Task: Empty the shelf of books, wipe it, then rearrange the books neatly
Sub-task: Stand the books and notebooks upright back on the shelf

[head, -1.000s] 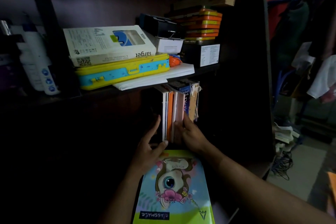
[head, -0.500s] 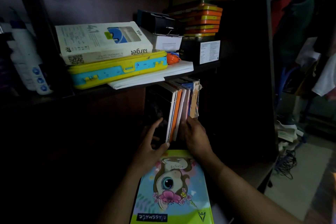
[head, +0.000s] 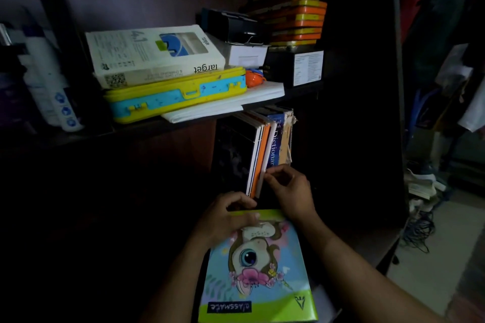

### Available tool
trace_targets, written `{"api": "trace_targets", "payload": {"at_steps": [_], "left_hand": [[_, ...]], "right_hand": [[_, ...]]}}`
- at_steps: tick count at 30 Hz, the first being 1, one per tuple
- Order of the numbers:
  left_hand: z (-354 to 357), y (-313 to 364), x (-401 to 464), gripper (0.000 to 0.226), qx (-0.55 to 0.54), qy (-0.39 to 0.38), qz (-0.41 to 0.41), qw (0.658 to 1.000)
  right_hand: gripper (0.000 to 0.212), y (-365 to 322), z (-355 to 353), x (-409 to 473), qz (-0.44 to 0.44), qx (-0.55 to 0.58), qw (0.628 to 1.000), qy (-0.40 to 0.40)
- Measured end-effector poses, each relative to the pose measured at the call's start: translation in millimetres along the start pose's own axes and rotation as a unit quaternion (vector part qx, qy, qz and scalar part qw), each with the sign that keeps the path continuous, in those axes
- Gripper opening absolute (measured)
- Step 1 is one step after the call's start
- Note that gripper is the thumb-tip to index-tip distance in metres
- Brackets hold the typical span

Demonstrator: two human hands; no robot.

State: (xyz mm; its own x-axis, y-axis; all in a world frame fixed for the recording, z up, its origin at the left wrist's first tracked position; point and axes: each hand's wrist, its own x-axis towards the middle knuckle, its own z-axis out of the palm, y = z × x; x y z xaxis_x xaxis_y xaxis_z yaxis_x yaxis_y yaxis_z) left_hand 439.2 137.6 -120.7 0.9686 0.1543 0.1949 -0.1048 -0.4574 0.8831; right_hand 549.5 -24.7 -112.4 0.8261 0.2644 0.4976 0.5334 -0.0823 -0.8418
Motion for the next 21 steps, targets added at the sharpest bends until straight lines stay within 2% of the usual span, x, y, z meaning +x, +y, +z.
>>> {"api": "trace_targets", "payload": {"at_steps": [3, 6, 9, 12, 14, 16, 18, 21], "left_hand": [[-2.6, -0.8, 0.2, 0.050, 0.053, -0.045, -0.003, 0.998], [-1.7, 4.3, -1.6, 0.038, 0.009, -0.024, -0.007, 1.000], [-5.1, 5.8, -2.8, 0.039, -0.054, 0.033, 0.000, 0.998], [-11.2, 5.4, -3.3, 0.047, -0.093, 0.092, 0.020, 0.991], [-13.8, 8.7, -4.6, 0.051, -0.104, 0.124, 0.031, 0.986], [-16.9, 8.3, -3.8, 0.046, -0.133, 0.144, 0.034, 0.980], [-19.8, 10.2, -3.7, 0.041, -0.194, 0.158, 0.020, 0.968], [-21.1, 16.6, -0.8, 0.029, -0.313, 0.180, -0.010, 0.933]], "right_hand": [[0.007, 1.0, -5.5, -6.2, 0.027, 0.042, 0.999, -0.003], [0.019, 2.3, -15.3, -20.1, 0.027, 0.007, 0.998, -0.060], [0.041, 0.3, -28.6, -37.9, -0.044, -0.057, 0.991, -0.108], [0.045, -2.3, -40.2, -51.4, -0.139, -0.129, 0.969, -0.157], [0.048, -5.2, -45.8, -55.4, -0.169, -0.146, 0.959, -0.172], [0.036, -7.7, -46.9, -55.9, -0.186, -0.141, 0.957, -0.172], [0.036, -7.9, -45.3, -57.9, -0.206, -0.151, 0.952, -0.167], [0.034, -12.2, -45.3, -61.1, -0.243, -0.134, 0.956, -0.096]]}}
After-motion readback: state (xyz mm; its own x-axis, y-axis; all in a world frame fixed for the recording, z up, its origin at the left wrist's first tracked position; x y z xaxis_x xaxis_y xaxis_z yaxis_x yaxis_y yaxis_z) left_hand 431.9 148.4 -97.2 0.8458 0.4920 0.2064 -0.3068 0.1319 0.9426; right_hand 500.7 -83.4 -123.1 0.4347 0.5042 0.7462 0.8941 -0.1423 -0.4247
